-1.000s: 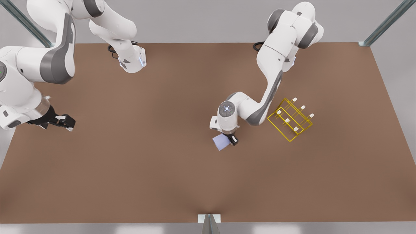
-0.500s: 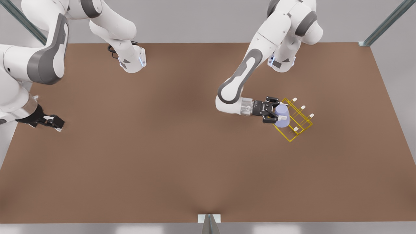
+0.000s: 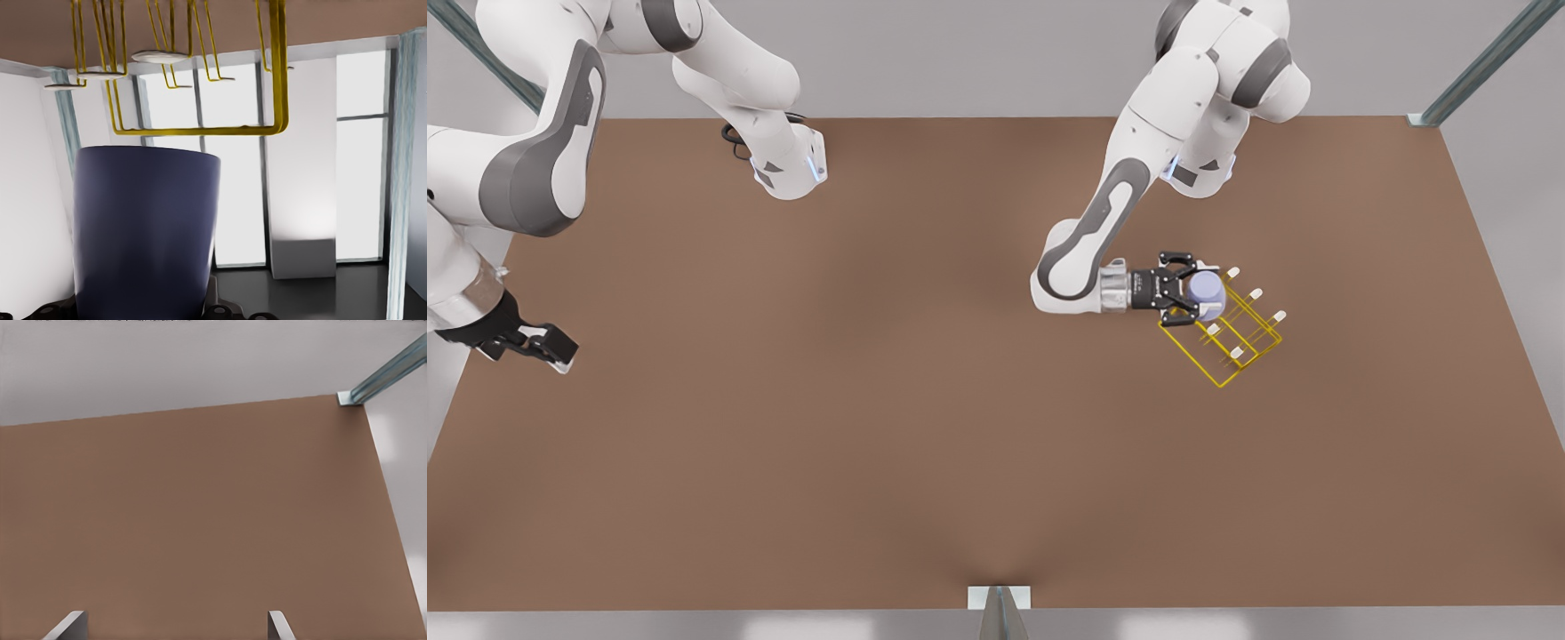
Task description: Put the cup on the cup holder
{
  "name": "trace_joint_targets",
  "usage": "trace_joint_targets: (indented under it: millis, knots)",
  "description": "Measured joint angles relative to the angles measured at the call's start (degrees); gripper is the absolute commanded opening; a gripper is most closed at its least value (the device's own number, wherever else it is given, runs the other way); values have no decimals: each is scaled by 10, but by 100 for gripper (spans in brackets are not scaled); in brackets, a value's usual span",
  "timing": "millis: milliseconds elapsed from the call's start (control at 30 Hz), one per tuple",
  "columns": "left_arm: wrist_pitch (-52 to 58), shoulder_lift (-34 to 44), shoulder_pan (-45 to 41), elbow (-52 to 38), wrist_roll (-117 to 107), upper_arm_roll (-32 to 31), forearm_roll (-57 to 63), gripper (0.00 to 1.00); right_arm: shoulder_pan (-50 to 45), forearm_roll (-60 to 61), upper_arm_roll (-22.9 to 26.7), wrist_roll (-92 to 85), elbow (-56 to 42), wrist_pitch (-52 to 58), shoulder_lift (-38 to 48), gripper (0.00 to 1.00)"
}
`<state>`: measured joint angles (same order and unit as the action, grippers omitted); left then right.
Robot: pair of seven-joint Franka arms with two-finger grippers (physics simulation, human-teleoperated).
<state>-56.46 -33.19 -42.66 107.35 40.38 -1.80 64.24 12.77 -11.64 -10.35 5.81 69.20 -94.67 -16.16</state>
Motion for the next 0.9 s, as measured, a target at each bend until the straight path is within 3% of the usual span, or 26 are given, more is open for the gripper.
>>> trace_joint_targets:
  millis: [567,600,633,667,900]
  knots:
    - [-71,-27,-1,8,-40,-1,-44,74,-4,-2,0,1,1,-22,-1,100]
    - [-74,-28,-1,10,-43,-1,-44,75,-5,-2,0,1,1,-22,-1,100]
    - [-76,-28,-1,10,-45,-1,-45,91,-5,-2,-1,1,1,-23,-1,100]
    - [-77,-28,-1,11,-48,-1,-45,100,-5,-3,-1,1,1,-23,-1,100]
    - [-80,-27,-1,-11,-60,-1,-44,100,-2,-2,-1,2,1,-24,-1,100]
